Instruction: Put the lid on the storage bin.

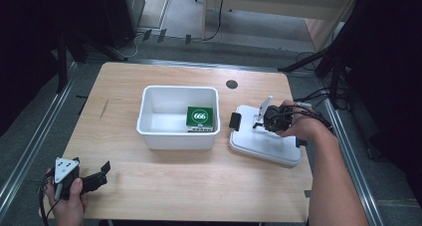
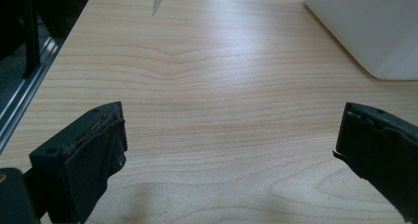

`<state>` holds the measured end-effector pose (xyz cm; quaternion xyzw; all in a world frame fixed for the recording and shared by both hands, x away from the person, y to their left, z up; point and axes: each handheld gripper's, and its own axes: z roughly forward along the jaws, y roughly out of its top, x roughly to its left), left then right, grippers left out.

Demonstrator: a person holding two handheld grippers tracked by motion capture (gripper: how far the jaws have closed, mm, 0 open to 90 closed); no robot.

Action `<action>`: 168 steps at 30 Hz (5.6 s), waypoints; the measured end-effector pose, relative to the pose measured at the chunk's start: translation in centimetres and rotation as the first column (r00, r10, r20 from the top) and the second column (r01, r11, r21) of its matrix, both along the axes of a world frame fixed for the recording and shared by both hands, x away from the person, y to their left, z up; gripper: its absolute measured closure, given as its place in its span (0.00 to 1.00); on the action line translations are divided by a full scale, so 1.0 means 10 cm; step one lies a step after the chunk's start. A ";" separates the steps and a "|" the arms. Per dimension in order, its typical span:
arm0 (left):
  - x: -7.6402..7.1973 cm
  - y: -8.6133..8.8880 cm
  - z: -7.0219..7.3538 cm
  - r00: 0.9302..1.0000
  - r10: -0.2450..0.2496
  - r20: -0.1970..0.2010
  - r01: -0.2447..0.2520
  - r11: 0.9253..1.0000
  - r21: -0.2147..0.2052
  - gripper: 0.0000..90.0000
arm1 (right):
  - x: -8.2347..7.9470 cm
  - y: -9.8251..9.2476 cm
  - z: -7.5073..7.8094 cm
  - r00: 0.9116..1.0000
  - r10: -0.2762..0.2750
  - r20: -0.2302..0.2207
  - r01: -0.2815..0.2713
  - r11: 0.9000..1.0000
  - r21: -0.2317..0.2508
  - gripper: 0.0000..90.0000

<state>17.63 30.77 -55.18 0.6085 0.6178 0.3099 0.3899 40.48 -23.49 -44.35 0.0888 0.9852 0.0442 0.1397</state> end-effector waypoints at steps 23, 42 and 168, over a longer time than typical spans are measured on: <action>0.01 -0.01 0.00 1.000 0.005 0.002 -0.005 1.000 0.006 0.00 | -0.13 0.03 0.67 0.999 0.018 0.046 -0.019 1.000 0.021 0.95; 0.02 -0.03 0.00 1.000 -0.006 0.002 0.006 1.000 0.029 0.00 | -0.29 0.38 1.36 0.994 0.065 0.088 -0.069 0.997 0.042 0.95; 0.01 -0.02 0.00 0.999 -0.038 0.006 0.038 0.999 0.008 0.00 | -0.21 2.29 1.17 0.990 0.143 -0.004 -0.141 0.981 0.134 0.00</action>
